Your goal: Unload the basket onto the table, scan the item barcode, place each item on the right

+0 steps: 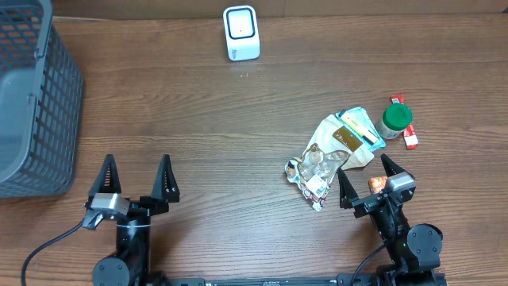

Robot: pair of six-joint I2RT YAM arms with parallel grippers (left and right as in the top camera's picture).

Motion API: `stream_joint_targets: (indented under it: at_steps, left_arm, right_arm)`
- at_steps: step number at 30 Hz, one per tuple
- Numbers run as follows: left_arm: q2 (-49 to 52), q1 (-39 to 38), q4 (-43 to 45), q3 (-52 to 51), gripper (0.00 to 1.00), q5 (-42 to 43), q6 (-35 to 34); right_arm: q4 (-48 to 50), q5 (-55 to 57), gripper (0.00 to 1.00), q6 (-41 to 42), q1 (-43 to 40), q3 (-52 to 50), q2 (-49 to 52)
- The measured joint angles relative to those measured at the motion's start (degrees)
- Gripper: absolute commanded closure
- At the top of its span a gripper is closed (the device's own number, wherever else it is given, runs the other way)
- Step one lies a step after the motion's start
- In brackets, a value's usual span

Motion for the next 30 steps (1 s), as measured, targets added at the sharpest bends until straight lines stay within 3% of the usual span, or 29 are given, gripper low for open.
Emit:
stream_joint_targets:
  at_steps: [5, 12, 30]
  left_arm:
    - [0.0, 0.3, -4.5, -3.0, 0.00, 0.0, 1.3]
    - [-0.1, 0.6, -18.8, -3.2, 0.00, -0.1, 4.5]
    - [-0.1, 0.6, -18.9, -3.2, 0.00, -0.2, 5.8]
  right_arm:
    - [0.0, 0.0, 0.00, 0.0, 0.0, 0.0, 0.0]
    - [0.0, 0.0, 0.00, 0.0, 0.0, 0.0, 0.0]
    - [0.0, 0.0, 0.00, 0.0, 0.0, 0.0, 0.0]
